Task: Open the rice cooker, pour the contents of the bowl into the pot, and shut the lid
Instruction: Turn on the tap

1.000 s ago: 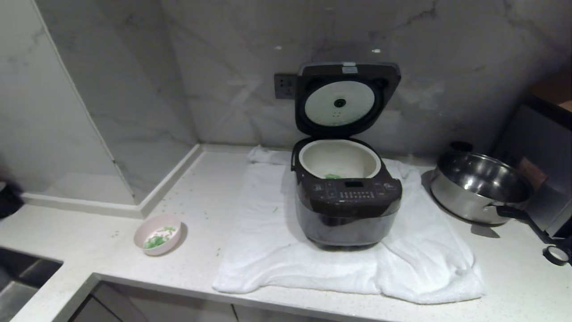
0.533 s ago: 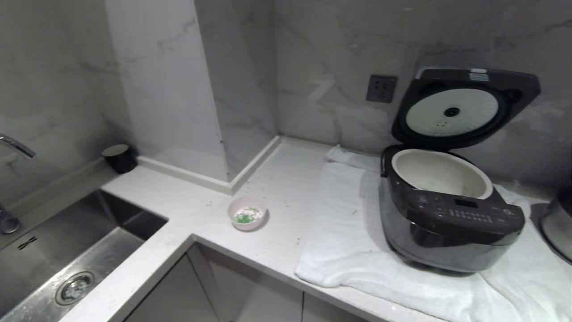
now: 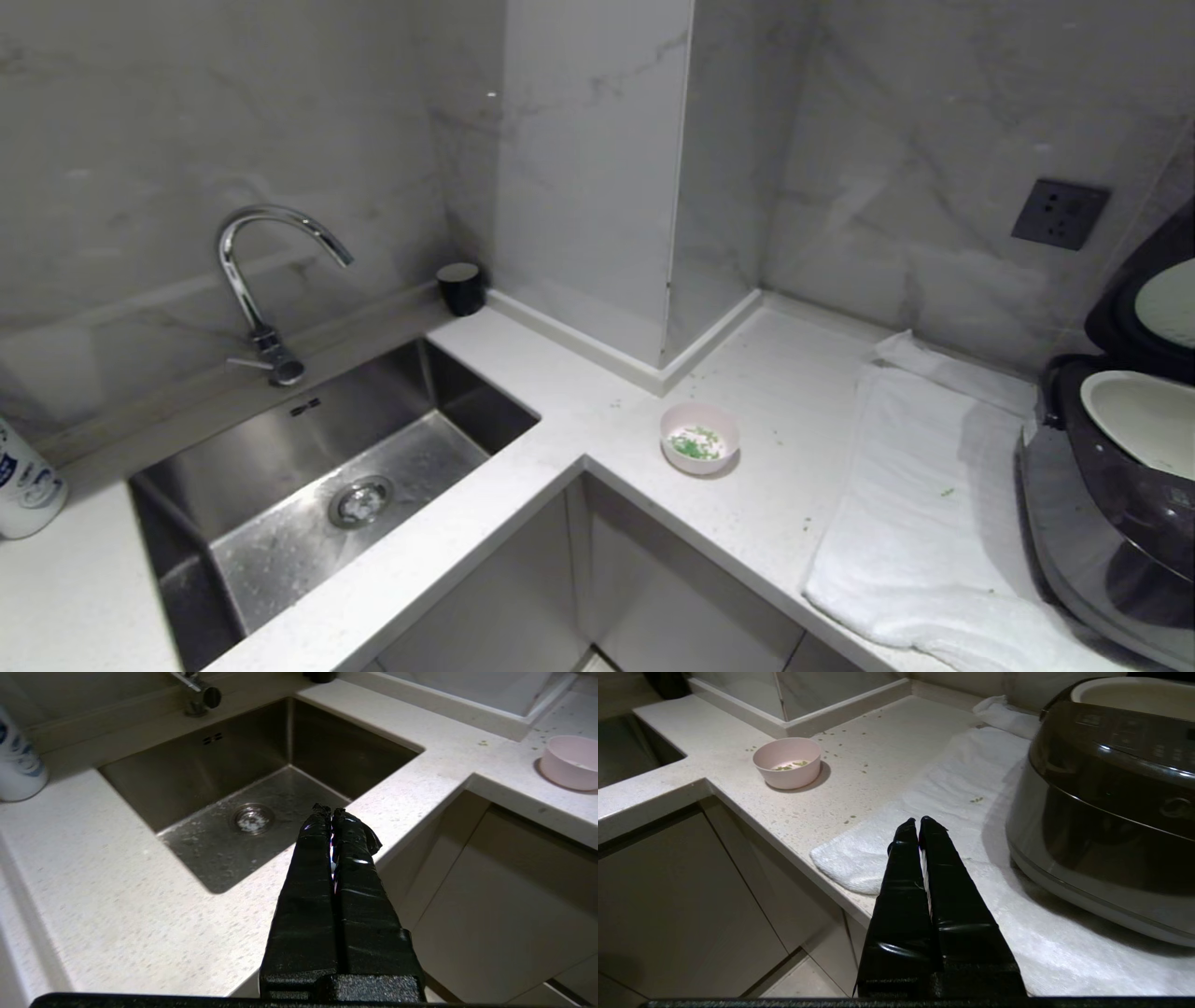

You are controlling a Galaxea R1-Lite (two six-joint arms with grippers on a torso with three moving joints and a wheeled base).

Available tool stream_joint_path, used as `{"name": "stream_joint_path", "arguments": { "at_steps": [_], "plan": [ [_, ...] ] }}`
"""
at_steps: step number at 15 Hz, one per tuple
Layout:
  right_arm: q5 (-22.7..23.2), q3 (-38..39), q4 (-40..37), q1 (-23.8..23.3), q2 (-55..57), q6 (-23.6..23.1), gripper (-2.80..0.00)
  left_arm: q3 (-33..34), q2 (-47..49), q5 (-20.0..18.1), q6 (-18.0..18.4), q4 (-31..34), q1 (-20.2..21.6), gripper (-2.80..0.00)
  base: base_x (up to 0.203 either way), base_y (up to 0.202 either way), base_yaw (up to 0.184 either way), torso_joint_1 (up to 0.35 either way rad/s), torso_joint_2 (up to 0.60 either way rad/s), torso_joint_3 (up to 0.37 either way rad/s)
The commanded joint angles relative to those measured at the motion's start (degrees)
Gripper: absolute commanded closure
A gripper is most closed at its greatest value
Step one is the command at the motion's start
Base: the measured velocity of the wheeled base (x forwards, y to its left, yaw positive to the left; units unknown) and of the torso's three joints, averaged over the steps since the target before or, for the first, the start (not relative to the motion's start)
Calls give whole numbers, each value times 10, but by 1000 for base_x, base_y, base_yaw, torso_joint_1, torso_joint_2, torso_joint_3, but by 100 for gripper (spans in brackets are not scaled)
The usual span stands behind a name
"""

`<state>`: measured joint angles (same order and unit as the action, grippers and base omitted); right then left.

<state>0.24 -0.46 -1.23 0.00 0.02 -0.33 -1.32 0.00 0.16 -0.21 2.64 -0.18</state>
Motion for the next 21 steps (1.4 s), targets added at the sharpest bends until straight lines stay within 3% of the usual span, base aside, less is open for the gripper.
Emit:
{"name": "stream_joint_path", "arguments": {
  "at_steps": [1,11,17,21],
  "plan": [
    [0,0,0,0,0,0,0,0,-1,0,-1,0,0,0,-1,2,90,7,2,6],
    [-2,0,0,0,0,3,0,2,-1,0,-5,-3,0,0,0,0,0,0,0,0],
    [-2,0,0,0,0,3,0,2,-1,0,-5,-4,0,0,1,-139,3,0,2,2],
    [-2,0,0,0,0,3,0,1,-1,0,-4,-3,0,0,0,-21,0,1,-1,1]
  ]
}}
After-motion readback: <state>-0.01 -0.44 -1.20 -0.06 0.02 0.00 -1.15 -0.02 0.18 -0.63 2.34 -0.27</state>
